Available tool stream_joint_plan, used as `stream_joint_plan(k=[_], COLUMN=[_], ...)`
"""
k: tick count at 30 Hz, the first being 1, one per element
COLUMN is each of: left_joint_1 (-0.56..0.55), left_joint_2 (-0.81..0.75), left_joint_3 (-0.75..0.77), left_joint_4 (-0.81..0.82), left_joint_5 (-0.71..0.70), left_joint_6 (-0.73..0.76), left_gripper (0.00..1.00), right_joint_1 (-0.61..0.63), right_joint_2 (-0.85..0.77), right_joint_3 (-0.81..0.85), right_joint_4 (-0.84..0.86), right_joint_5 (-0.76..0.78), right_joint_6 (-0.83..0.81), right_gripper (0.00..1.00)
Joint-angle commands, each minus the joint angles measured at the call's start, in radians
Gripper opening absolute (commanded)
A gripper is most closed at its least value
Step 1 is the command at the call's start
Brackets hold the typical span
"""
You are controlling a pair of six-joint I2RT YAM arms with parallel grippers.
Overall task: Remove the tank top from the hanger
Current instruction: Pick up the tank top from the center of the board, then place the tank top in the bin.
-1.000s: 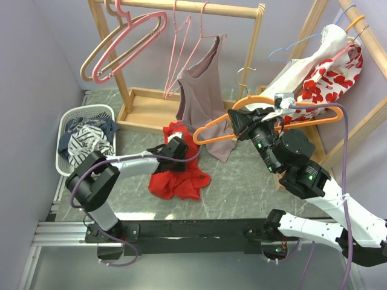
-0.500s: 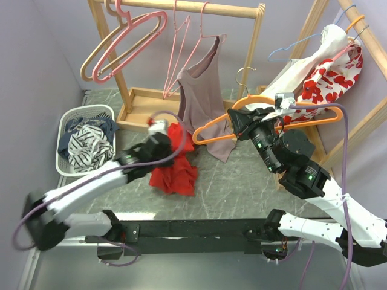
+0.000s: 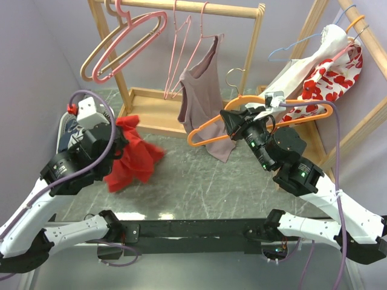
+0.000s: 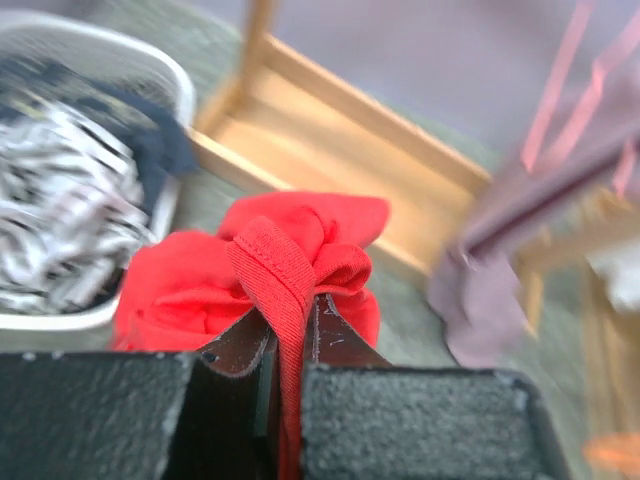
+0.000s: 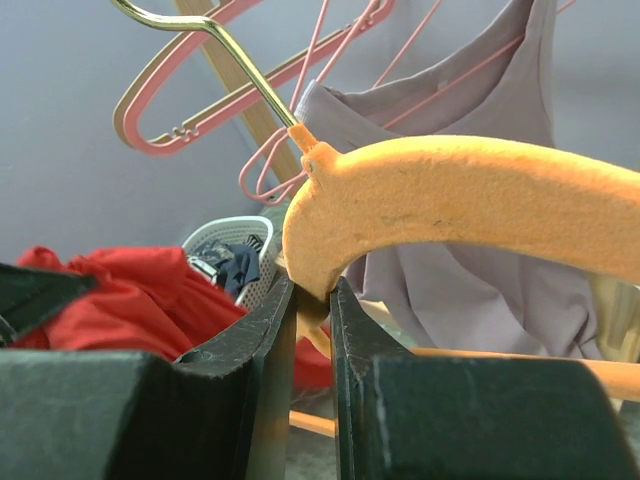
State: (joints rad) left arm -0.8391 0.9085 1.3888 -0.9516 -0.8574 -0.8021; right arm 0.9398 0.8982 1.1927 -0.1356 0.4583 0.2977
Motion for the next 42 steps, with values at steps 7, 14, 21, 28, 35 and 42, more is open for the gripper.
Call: stream_joint_plan(k=[7,14,21,28,35,42], left_joint_1=[0.211,0.532,0.816,1.025,1.080,1.149], left_joint_2=[0.039,0.237,0.348,0.306,0.308,0.427], left_joint_3=[0.185,0.401,0.478,0.254,-0.038,-0.131], left_joint_4=[0.273,0.416,0.416,0.455,0.530,0.505], left_joint_5=[-0.152,0.018,0.216,0.468,0.576,0.600], left_joint_6=[0.430,0.661,0.638,0.538,0.462,0.400], left_gripper=[0.01,0.01,0.01,0.01,0.09,0.13], right_joint_1=[-0.003,-0.003,-0.002,-0.003,-0.004,-0.006], right_joint_2=[0.002,0.002,-0.021,-0.022,0.002,-0.001], right_joint_3=[0.021,0.010,-0.001,-0.008,0.001,0.001], right_joint_4=[0.067,0.077,0.071,0.073,0.077,0.079], right_joint_5=[-0.020,-0.041,-0.023,-0.009,-0.033,-0.038], right_joint_6=[0.006,0.020,0.014,0.004,0.008,0.006], right_gripper=[0.01,0.01,0.01,0.02,0.02,0.02])
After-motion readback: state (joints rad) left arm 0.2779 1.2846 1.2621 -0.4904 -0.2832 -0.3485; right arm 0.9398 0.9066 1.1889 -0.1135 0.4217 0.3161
